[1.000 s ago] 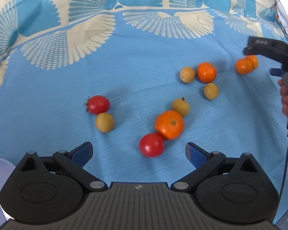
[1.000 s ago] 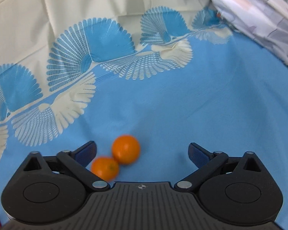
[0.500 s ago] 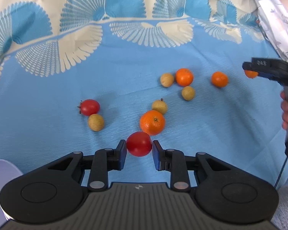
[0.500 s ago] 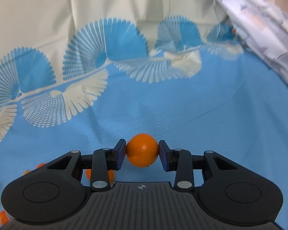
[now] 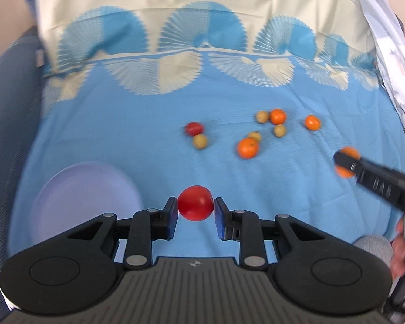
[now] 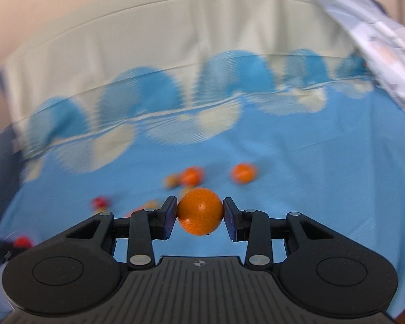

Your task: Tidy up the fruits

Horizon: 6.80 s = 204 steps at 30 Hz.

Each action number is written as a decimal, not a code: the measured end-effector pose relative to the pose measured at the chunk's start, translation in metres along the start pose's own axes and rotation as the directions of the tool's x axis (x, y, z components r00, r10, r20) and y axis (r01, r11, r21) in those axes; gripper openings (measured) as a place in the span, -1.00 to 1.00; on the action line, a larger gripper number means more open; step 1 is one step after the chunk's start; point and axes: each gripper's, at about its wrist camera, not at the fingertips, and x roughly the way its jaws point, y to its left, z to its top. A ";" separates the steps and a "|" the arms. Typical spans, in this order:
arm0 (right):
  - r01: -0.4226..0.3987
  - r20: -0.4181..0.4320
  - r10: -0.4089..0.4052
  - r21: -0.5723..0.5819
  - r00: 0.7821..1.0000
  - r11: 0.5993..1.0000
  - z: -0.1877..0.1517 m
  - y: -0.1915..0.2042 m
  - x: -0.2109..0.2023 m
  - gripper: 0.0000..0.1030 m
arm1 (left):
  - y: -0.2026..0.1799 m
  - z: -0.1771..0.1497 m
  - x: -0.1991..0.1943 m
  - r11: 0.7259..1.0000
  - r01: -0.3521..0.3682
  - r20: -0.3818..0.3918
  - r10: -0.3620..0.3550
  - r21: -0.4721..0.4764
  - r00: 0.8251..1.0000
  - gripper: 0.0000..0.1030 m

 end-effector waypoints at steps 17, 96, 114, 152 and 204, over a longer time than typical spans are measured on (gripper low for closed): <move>-0.254 -0.100 0.236 -0.246 0.967 0.935 -0.062 0.170 -0.078 -0.25 | 0.127 -0.075 -0.087 0.965 -0.078 0.093 0.105 -0.251 0.990 -0.49; -0.325 -0.088 0.316 -0.378 0.945 0.867 -0.085 0.203 -0.118 -0.25 | 0.155 -0.119 -0.134 0.957 -0.077 0.150 0.124 -0.281 0.981 -0.48; -0.294 -0.076 0.291 -0.429 0.954 0.854 -0.091 0.217 -0.130 -0.25 | 0.168 -0.126 -0.142 0.948 -0.049 0.174 0.109 -0.315 0.979 -0.48; -0.311 -0.185 0.256 -0.415 0.949 0.855 -0.077 0.245 -0.002 -0.25 | 0.192 -0.055 -0.025 0.946 -0.105 0.044 0.124 -0.307 0.991 -0.48; -0.254 -0.082 0.241 -0.378 0.967 0.890 -0.092 0.225 -0.099 0.98 | 0.147 -0.113 -0.121 0.909 -0.280 0.075 0.316 -0.308 0.946 0.99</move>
